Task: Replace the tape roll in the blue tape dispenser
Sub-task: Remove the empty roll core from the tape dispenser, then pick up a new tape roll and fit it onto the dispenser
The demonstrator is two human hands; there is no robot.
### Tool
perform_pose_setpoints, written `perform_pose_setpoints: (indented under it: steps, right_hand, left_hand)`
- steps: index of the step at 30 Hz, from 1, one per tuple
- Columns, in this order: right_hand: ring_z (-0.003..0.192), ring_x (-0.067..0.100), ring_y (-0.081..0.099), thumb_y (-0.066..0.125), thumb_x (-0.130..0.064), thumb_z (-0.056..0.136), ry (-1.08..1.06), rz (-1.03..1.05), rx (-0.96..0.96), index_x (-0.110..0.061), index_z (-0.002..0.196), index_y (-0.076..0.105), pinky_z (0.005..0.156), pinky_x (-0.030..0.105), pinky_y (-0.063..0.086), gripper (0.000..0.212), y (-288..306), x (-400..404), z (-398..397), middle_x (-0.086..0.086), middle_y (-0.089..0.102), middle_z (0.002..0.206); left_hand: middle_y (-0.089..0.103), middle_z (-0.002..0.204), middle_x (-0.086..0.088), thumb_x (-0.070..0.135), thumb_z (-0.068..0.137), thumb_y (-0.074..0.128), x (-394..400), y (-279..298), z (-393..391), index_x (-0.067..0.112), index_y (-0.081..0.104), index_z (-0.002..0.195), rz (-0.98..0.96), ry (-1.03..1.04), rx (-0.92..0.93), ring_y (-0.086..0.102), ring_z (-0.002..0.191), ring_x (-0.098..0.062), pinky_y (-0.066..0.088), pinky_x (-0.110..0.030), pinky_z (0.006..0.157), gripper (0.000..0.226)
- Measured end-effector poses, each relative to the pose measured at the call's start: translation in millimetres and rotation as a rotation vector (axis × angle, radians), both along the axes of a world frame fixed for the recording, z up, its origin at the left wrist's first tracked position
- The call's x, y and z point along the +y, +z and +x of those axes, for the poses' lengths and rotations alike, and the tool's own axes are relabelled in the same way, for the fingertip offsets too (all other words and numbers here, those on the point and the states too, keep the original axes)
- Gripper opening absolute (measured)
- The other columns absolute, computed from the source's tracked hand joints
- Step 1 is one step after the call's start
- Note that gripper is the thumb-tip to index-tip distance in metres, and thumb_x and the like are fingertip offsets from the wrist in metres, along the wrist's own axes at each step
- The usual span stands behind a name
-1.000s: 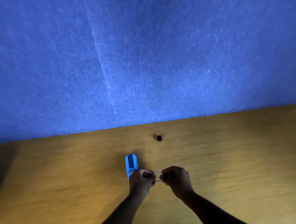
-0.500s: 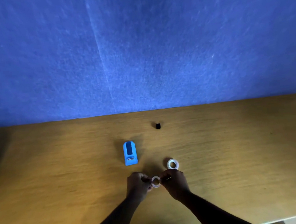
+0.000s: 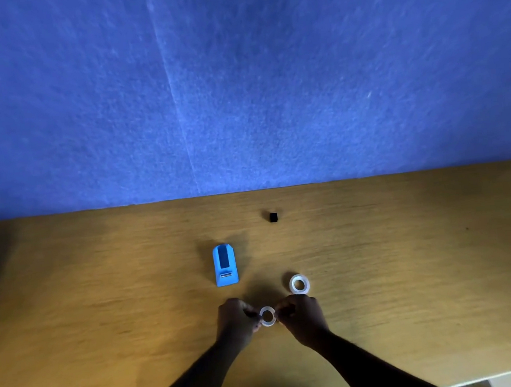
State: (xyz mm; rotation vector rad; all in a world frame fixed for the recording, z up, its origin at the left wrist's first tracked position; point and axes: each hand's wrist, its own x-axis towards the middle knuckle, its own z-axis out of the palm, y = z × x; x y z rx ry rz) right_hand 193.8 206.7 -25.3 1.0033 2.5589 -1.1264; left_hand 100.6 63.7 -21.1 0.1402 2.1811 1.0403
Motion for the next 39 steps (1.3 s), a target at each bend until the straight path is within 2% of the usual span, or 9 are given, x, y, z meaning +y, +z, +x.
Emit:
perform_pose_setpoints:
  steps: [4,8,10,12,16,19,27,32,39]
  right_hand:
    - [0.06,0.017,0.063,0.063,-0.019,0.078,0.002,0.039,0.012,-0.015,0.06,0.066,0.061,0.035,0.049,0.018,-2,4,-2,0.004,0.067,0.06]
    - [0.052,0.021,0.049,0.063,-0.018,0.08,-0.108,0.113,0.09,-0.016,0.054,0.045,0.054,0.034,0.041,0.032,-1,14,-9,0.001,0.052,0.051]
    - [0.058,0.021,0.058,0.066,-0.019,0.081,-0.128,0.162,0.13,-0.019,0.062,0.056,0.058,0.034,0.047,0.021,0,21,-13,-0.001,0.062,0.061]
    - [0.073,0.021,0.067,0.071,-0.021,0.081,-0.108,0.219,0.146,-0.021,0.078,0.071,0.065,0.033,0.053,0.002,0,29,-15,-0.002,0.072,0.082]
    - [0.105,0.026,0.059,0.076,-0.03,0.077,-0.016,0.293,0.062,-0.031,0.11,0.073,0.087,0.034,0.053,0.033,-3,43,-20,-0.002,0.066,0.115]
    - [0.118,0.024,0.053,0.078,-0.039,0.077,0.067,0.279,-0.03,-0.038,0.127,0.065,0.097,0.035,0.052,0.052,-4,50,-22,-0.007,0.058,0.129]
    - [0.111,0.022,0.06,0.075,-0.03,0.078,0.052,0.257,0.03,-0.031,0.124,0.07,0.093,0.028,0.05,0.046,-5,58,-32,-0.003,0.063,0.127]
    - [0.111,0.02,0.062,0.075,-0.032,0.078,0.032,0.25,0.075,-0.029,0.126,0.069,0.092,0.028,0.053,0.048,-3,66,-45,-0.003,0.065,0.127]
    - [0.113,0.019,0.063,0.077,-0.031,0.079,0.004,0.238,0.112,-0.026,0.128,0.069,0.094,0.03,0.055,0.05,3,74,-64,-0.002,0.066,0.127]
  left_hand:
    - [0.077,0.064,-0.003,0.006,0.074,0.082,-1,2,-6,0.015,0.078,0.066,-0.027,-0.05,0.032,0.076,0.061,-0.013,0.065,-0.035,0.07,0.013]
    - [0.073,0.059,0.005,0.011,0.074,0.075,4,6,-16,0.013,0.078,0.065,-0.071,-0.088,0.125,0.073,0.065,-0.008,0.061,-0.028,0.073,0.009]
    - [0.076,0.07,0.006,0.013,0.076,0.077,9,8,-21,0.014,0.077,0.072,-0.054,-0.111,0.161,0.071,0.074,-0.006,0.059,-0.028,0.077,0.004]
    - [0.078,0.08,0.004,0.01,0.078,0.076,18,10,-28,0.013,0.077,0.078,-0.018,-0.132,0.171,0.071,0.08,-0.007,0.059,-0.026,0.078,0.004]
    - [0.077,0.086,-0.002,0.003,0.081,0.073,40,13,-44,0.011,0.075,0.085,0.028,-0.182,0.216,0.071,0.083,-0.012,0.052,-0.017,0.073,0.009]
    - [0.077,0.089,-0.004,0.007,0.083,0.075,55,13,-58,0.009,0.074,0.091,0.056,-0.191,0.263,0.071,0.085,-0.014,0.055,-0.024,0.079,0.008]
    - [0.075,0.104,-0.004,0.012,0.09,0.071,86,8,-91,0.01,0.071,0.109,0.041,-0.226,0.331,0.07,0.098,-0.013,0.055,-0.022,0.084,0.019]
    - [0.061,0.125,0.001,0.016,0.092,0.068,107,11,-113,0.016,0.065,0.12,0.006,-0.298,0.477,0.062,0.111,-0.011,0.044,-0.017,0.084,0.028]
    - [0.051,0.143,0.003,0.014,0.092,0.066,141,18,-141,0.019,0.055,0.136,0.043,-0.377,0.537,0.054,0.128,-0.016,0.045,-0.023,0.099,0.045]
